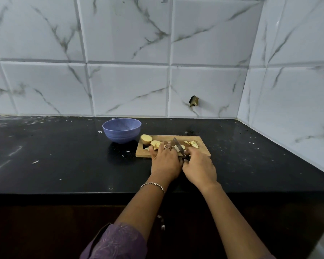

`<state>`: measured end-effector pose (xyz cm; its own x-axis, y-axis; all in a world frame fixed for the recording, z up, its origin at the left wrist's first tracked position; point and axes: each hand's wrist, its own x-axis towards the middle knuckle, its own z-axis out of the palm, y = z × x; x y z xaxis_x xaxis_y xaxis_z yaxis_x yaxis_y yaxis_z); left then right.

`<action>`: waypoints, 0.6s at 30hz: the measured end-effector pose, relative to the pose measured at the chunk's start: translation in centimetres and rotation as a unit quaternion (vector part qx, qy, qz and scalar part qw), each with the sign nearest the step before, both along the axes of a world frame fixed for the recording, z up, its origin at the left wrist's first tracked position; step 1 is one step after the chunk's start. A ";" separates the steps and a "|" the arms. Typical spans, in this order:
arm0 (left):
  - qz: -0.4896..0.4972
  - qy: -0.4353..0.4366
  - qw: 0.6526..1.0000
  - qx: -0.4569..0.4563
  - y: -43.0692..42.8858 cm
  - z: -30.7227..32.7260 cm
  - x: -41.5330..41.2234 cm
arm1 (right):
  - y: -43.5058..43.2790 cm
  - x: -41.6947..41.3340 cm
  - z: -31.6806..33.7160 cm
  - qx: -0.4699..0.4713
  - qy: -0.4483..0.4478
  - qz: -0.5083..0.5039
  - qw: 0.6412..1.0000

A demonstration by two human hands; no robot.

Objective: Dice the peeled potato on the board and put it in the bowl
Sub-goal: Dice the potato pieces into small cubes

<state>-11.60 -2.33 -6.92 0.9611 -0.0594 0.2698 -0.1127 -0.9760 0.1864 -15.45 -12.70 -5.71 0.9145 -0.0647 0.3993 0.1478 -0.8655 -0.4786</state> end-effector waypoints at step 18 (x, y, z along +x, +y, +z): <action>0.049 -0.055 0.997 0.017 0.3 0.0 -0.2 | 1.2 1.1 -0.1 0.036 0.021 0.022 0.999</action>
